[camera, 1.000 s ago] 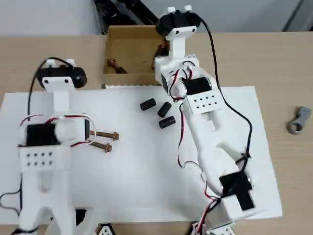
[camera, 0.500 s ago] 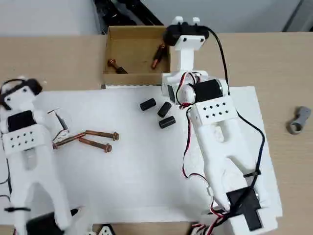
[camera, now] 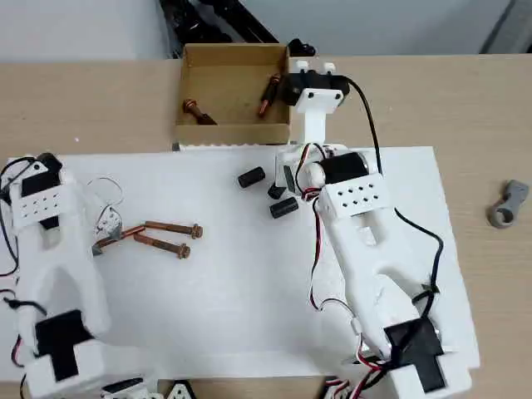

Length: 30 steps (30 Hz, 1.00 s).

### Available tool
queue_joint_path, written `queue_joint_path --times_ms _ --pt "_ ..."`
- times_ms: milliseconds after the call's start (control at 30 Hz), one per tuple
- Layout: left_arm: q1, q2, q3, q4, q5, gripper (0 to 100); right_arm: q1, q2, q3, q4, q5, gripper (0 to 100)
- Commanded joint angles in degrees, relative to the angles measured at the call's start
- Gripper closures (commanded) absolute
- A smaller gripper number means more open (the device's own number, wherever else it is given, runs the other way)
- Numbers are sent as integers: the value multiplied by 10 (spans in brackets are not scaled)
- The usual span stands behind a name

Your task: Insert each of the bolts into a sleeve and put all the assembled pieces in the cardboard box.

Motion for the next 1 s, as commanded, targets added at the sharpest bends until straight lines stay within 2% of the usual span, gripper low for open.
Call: queue_joint_path --times_ms 0,500,900,967 --pt "-2 22 -24 -28 25 881 2 -29 -4 -11 -4 993" --pt "-1 112 -24 -128 76 881 2 -25 -3 -9 -4 993" --pt "1 138 -24 -165 96 886 2 -27 9 -11 -5 993" --pt "0 138 -24 -165 96 923 1 -29 20 -12 -5 993"
